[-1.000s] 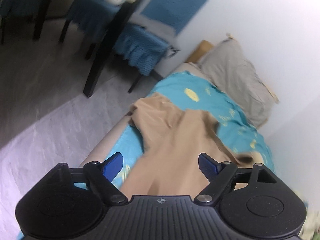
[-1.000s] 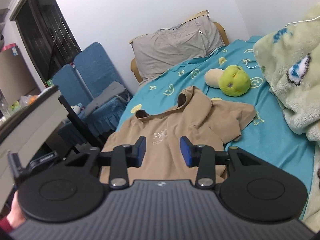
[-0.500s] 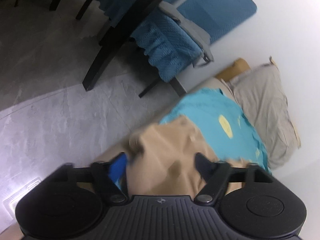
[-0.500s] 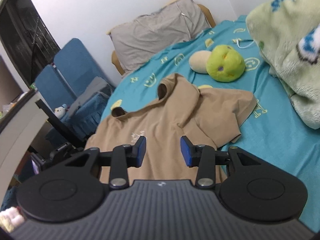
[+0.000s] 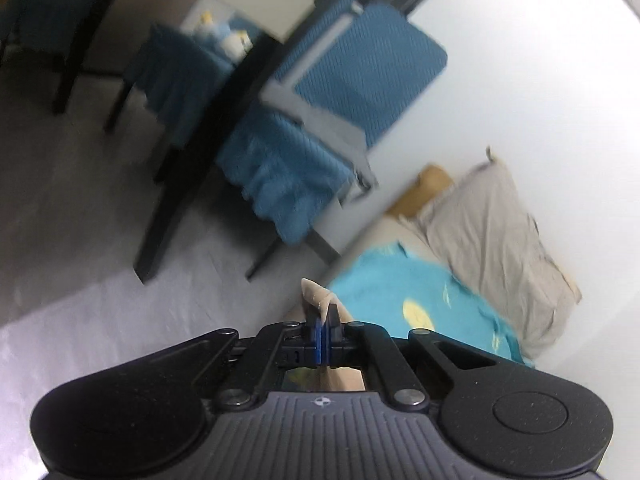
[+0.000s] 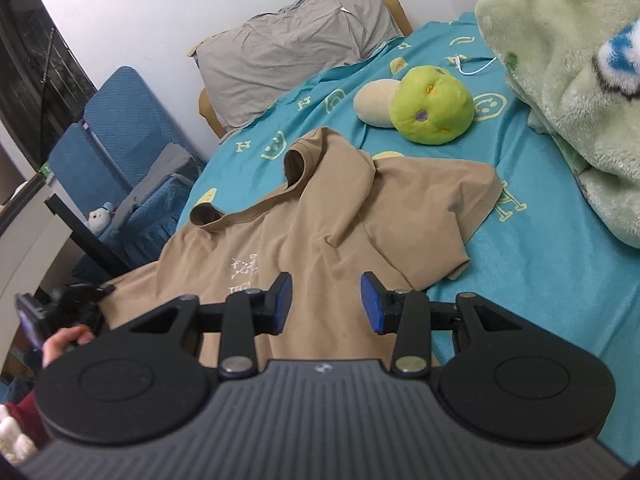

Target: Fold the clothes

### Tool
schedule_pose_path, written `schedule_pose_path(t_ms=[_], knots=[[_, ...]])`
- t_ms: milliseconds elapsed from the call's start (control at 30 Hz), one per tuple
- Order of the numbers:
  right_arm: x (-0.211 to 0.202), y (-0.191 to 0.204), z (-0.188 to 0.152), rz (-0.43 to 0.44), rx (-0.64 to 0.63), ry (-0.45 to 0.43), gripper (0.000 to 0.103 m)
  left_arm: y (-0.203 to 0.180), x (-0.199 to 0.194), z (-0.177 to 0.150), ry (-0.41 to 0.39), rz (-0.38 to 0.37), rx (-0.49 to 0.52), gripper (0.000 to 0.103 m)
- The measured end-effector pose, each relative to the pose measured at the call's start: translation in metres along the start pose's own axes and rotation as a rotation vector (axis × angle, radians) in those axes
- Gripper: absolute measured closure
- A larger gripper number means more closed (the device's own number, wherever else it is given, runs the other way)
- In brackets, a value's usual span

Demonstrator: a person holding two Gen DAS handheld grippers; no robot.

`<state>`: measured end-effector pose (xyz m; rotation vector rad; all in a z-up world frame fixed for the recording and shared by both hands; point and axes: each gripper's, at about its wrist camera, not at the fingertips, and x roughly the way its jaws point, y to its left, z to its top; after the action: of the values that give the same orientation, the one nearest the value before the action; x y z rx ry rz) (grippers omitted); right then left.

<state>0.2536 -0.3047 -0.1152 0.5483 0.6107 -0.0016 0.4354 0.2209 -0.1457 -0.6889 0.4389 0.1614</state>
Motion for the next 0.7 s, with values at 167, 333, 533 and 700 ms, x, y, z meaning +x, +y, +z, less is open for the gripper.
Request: schedule_pose_path(t_ms=[167, 333, 533, 700], knots=[[0.001, -0.002, 0.003, -0.025, -0.010, -0.004, 0.061, 0.013, 0.003, -0.010, -0.002, 0.257, 0.071, 0.101], [0.003, -0.004, 0.002, -0.045, -0.017, 0.005, 0.061, 0.033, 0.019, -0.025, 0.117, 0.260, 0.014, 0.095], [0.006, -0.005, 0.001, -0.031, -0.014, 0.018, 0.061, 0.057, 0.031, -0.012, 0.170, 0.204, -0.101, 0.047], [0.010, -0.004, -0.001, -0.028, -0.018, 0.029, 0.061, 0.054, 0.054, 0.002, 0.171, 0.159, 0.002, 0.035]])
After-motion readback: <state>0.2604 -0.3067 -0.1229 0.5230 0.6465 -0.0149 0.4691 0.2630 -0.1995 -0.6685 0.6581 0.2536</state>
